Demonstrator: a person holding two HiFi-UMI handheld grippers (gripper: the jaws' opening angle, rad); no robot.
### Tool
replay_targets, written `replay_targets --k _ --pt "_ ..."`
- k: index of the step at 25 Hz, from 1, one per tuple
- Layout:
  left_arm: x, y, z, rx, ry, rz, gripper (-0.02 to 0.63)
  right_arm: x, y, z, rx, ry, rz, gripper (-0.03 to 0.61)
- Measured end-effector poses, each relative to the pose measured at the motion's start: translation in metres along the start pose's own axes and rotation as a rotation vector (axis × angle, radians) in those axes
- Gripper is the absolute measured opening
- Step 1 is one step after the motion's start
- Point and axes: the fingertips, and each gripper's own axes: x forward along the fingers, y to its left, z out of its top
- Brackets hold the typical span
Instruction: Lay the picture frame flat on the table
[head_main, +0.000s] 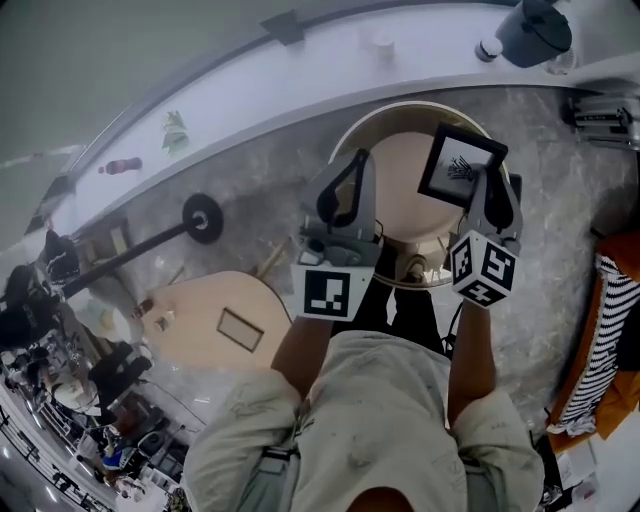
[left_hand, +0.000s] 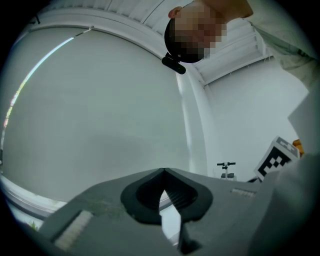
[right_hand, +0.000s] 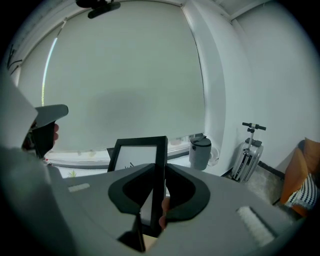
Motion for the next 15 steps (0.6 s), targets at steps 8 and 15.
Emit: replay_targets --k 8,15 --pt "0.011 0.001 -0.028 -0.023 0.030 -0.001 0.003 0.031 -0.002 -0.048 0.002 0.094 -0.004 0.071" --pt "0.018 -0.003 -0.051 -0.036 0.058 -0.012 0.003 0.054 -0.003 -0.097 0.010 0.189 0.005 0.071"
